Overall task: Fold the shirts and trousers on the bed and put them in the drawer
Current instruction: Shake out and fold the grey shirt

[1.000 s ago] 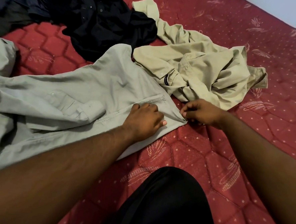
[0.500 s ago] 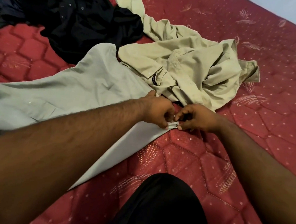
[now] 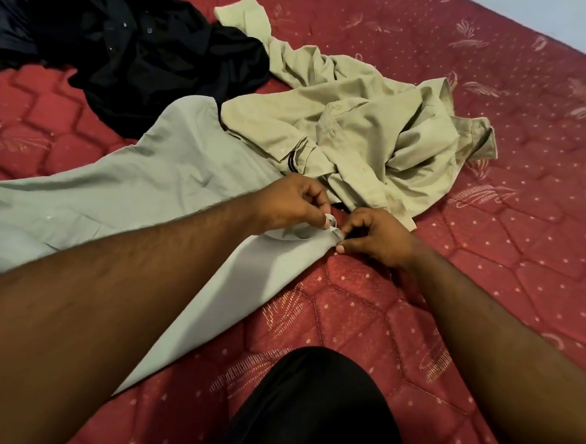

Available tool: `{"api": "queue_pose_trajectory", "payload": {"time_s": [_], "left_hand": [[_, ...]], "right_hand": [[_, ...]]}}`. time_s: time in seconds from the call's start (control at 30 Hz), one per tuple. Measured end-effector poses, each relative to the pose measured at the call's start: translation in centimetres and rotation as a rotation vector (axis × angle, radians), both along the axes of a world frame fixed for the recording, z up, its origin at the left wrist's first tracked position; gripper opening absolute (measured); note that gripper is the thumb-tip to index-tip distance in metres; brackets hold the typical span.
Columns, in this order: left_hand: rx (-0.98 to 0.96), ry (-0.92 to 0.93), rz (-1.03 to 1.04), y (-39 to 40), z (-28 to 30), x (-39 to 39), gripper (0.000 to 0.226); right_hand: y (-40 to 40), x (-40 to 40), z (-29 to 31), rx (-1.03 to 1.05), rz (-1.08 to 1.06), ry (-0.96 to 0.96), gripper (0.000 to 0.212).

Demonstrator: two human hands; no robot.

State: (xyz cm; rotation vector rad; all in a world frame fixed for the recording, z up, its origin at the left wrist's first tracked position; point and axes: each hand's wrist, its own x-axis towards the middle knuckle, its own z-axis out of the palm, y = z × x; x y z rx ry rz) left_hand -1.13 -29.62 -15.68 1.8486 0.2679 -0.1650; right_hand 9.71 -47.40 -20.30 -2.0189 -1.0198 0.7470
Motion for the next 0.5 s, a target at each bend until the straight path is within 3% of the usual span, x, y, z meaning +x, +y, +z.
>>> {"api": "queue_pose_trajectory", "payload": {"time_s": [0.13,0.2,0.27,0.4,0.5], "left_hand": [[0.033,0.045,0.041,-0.5,-0.3,0.2,0.013],[0.023,0.055,0.050,-0.8,-0.3,0.3,0.016],[-0.019,0.056,0.034,-0.9,-0.1,0.4,0.020],[-0.076,0.031,0.030,-1.0,0.4,0.0,0.024],[0.065,0.055,-0.084,-0.6,0.8,-0.4,0.018]], "right_hand": [[-0.2,-0.3,-0.3,0.061,0.029,-0.081,0.030],[-0.3,-0.4,0.3,0.109,0.024,0.065,0.037],[-0.3,-0.2,1.0,0.098,0.025,0.201,0.034],[0.1,0.6,2.0,0.012,0.096,0.207,0.022],[0.1,0.3,2.1,0.043,0.083,0.233,0.025]]}}
